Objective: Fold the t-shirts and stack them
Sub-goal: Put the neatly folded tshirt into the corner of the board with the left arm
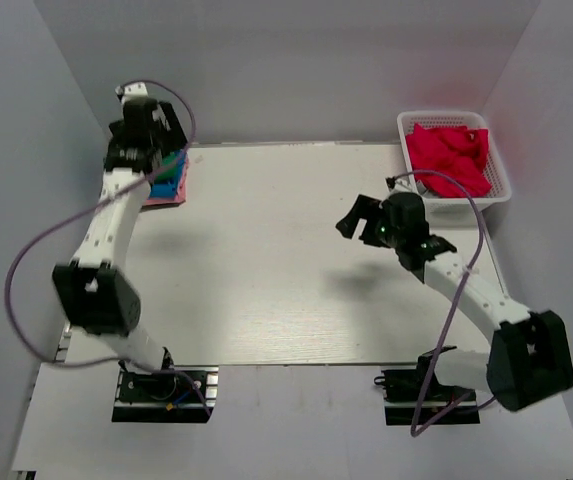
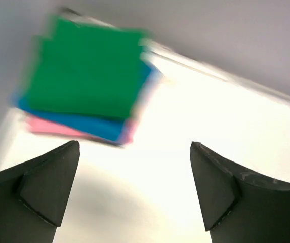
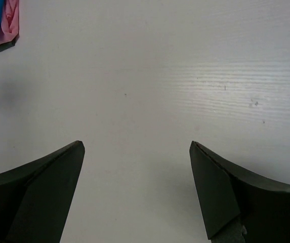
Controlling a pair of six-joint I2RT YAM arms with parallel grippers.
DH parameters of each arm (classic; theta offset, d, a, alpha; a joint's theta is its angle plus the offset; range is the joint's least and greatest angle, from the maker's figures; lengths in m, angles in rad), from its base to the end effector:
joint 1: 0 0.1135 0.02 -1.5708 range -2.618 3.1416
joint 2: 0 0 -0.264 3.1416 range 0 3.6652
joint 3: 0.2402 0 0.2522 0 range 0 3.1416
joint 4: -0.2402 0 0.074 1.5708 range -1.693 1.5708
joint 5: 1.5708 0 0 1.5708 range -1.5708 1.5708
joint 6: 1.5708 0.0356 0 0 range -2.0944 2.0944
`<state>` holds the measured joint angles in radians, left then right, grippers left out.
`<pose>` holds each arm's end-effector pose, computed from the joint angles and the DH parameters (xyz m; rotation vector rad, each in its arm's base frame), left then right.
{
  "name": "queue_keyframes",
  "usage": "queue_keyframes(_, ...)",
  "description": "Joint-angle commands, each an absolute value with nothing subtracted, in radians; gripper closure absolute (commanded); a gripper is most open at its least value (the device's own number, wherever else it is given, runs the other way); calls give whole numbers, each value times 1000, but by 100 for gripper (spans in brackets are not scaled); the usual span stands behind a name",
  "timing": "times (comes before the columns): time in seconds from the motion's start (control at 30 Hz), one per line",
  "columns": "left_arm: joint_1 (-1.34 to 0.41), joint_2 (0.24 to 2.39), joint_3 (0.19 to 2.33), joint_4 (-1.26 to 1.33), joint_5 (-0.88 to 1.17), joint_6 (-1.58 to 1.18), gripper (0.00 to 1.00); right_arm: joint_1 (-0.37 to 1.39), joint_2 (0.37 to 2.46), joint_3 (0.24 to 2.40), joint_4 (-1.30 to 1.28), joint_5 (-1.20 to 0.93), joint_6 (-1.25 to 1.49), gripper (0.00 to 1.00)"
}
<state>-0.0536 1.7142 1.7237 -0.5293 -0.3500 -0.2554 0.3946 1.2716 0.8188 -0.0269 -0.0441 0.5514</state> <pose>0.3954 -0.0090 0.3837 -0.4156 2.0185 0.1752 0.2633 0.1114 0.2620 0.1371 2.1058 0.6249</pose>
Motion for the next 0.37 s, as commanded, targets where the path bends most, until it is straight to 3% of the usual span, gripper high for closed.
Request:
queue_keyframes(0.0,-190,1466,1366,-444,-108,-473,0,397,1134,702,-69,-6,594,10)
queue_keyframes(0.07,-259,1360,1092,-367,-51,-518,0,393,1088,642,-75,-15,592,10)
queue_keyframes(0.17,-374,1218,887,-275,8,-571,0,396,941,528,-92,-31,601,10)
queue_keyframes(0.33,-463,1143,833,-393,-176,-629,0,393,783,404,-78,-41,575,10)
